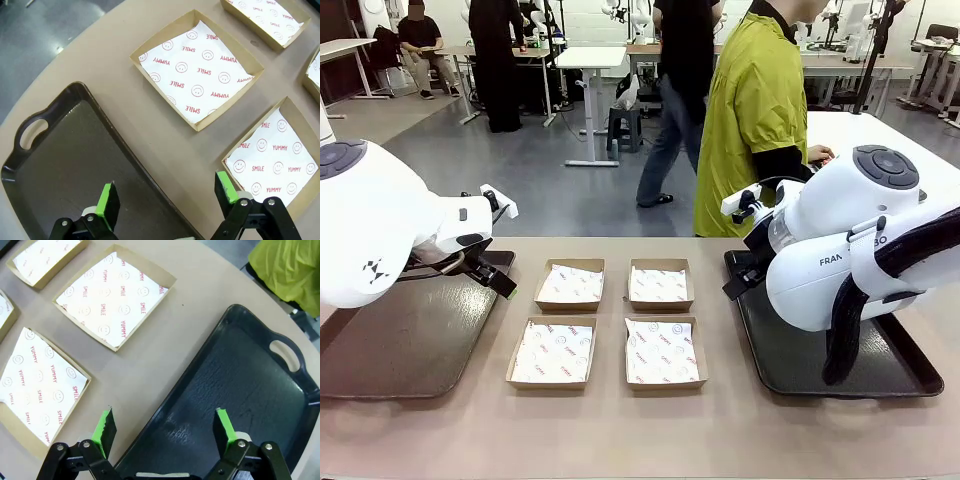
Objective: Individually package the donuts and arrange them on the tray.
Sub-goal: Pick up one Paper togo box.
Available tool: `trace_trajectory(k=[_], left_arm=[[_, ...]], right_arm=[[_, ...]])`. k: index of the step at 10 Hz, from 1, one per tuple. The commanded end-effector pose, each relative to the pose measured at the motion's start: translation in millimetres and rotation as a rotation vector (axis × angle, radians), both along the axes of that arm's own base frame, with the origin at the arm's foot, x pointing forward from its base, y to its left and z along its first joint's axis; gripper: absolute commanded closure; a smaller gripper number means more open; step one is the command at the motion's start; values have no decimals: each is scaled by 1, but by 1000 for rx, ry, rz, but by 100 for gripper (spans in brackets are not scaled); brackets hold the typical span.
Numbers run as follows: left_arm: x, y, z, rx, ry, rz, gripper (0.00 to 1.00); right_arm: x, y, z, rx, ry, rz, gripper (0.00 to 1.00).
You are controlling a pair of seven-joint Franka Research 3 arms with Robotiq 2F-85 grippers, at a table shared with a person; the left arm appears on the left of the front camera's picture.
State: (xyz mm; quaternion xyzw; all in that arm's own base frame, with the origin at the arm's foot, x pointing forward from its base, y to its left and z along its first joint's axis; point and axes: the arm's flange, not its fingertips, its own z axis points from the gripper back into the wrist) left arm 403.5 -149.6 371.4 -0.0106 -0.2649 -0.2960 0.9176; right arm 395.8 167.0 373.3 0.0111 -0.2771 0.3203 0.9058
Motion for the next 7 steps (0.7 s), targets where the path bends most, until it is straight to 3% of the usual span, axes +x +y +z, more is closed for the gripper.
trace_trajectory(k=[1, 4, 6, 7], left_arm=[[0, 0, 0, 0, 0, 0, 0], [0, 0, 0, 0, 0, 0, 0], [-61, 32, 11, 13, 68, -41, 0], [-87, 45, 17, 35, 94, -62, 0]], right_arm=[[0, 0, 0, 0, 0, 0, 0], [0, 0, 0, 0, 0, 0, 0], [-58, -13, 10, -51, 71, 30, 0], [-86, -22, 15, -79, 153, 18, 0]])
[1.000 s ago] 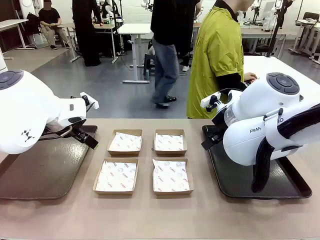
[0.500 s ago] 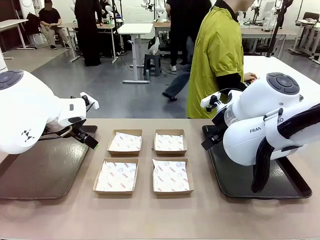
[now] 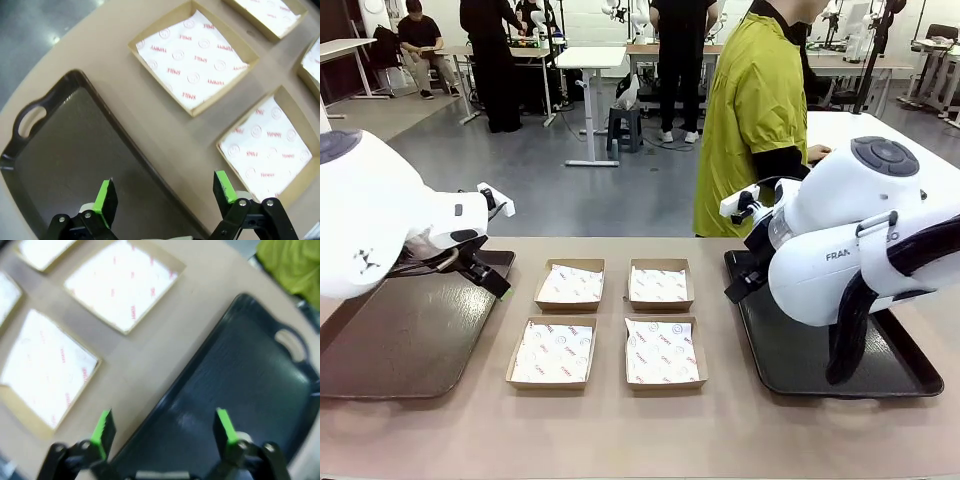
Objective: Individually package the donuts and arrange them on the tray.
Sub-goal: Pick up one Paper togo box.
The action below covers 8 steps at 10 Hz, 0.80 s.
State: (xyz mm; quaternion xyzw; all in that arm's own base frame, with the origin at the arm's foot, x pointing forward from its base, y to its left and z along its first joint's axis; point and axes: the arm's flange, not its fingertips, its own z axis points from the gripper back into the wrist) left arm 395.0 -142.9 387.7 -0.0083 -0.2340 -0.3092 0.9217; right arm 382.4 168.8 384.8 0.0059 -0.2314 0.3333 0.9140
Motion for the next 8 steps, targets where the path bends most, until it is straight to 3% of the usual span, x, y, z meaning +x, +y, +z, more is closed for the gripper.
trace_trajectory(k=[1, 3, 5, 6, 7, 8], left_arm=[[-102, 48, 5, 17, 71, -60, 0], [-137, 63, 11, 31, 128, -101, 0], [-165, 72, 13, 15, 141, -122, 0], [-164, 69, 6, 71, 35, -74, 0], [-57, 34, 76, 52, 151, -97, 0], [-57, 34, 76, 52, 151, -97, 0]], right_arm=[[-100, -34, 12, -74, 117, -18, 0], [-144, -48, 23, -124, 127, -25, 0], [-159, -60, 17, -132, 146, -44, 0], [-147, -64, 13, -154, 100, -67, 0], [-78, -17, 82, -115, 166, -16, 0], [-78, -17, 82, -115, 166, -16, 0]])
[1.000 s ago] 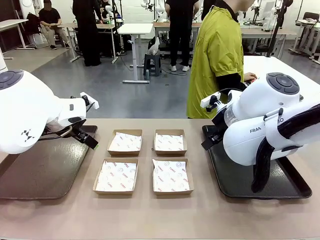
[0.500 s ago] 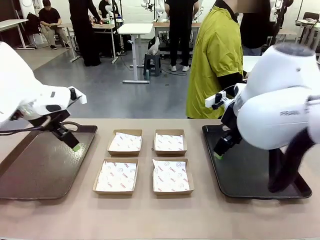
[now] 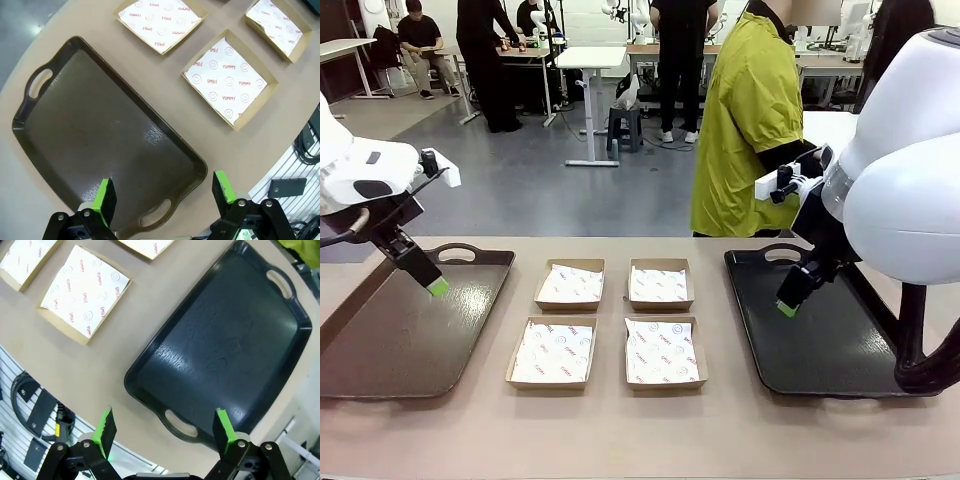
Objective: Individually package the donuts and arrange them on the tray.
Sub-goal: Pick up one Paper togo box.
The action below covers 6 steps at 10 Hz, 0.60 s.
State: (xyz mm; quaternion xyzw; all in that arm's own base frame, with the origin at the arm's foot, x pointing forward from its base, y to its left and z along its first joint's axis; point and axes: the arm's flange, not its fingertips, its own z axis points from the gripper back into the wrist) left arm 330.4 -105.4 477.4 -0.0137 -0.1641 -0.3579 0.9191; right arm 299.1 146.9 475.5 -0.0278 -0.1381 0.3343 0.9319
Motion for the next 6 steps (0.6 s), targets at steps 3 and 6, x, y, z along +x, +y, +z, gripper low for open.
trace_trajectory(k=[3, 6], left_arm=[[8, 20, 5, -440, 139, 4, 0], [16, 67, -6, -1121, 414, 20, 0]], right_arm=[[21, -47, -6, 719, 216, -114, 0], [27, -133, -23, 1328, 268, -202, 0]])
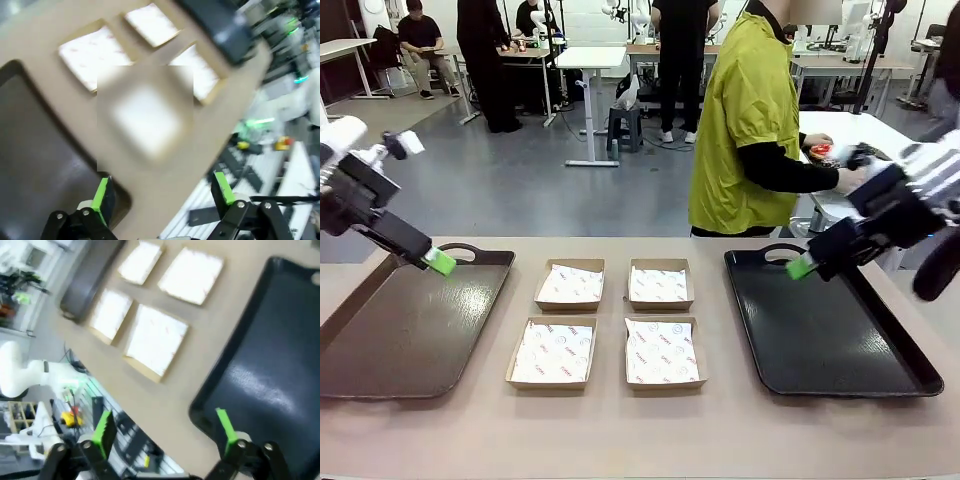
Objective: Individually package the donuts and arrange them on the tray.
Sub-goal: Pick up one Paper togo box.
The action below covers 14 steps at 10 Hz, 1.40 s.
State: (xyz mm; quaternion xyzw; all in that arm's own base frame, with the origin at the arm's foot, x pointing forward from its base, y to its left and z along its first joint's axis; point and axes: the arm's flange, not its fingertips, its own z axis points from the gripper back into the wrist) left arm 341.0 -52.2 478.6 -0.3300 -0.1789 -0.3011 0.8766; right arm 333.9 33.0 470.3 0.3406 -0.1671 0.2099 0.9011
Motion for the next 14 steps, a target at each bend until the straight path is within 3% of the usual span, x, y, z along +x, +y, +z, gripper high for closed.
trace_trajectory(k=[1, 4, 6, 8, 10, 14], left_arm=[[9, 35, -20, -621, 315, 33, 0], [15, 92, -58, -770, 501, 133, 0], [14, 122, -72, -841, 555, 177, 0], [9, 143, -72, -811, 562, 234, 0], [6, 156, -68, -675, 542, 318, 0], [9, 153, -60, -575, 520, 372, 0]], right_arm=[[-11, -49, -31, 652, 160, -142, 0], [-12, -117, -68, 777, 227, -259, 0], [-19, -149, -79, 803, 256, -280, 0], [-26, -167, -78, 781, 241, -310, 0], [-26, -169, -74, 717, 240, -326, 0], [-20, -145, -65, 628, 246, -242, 0]])
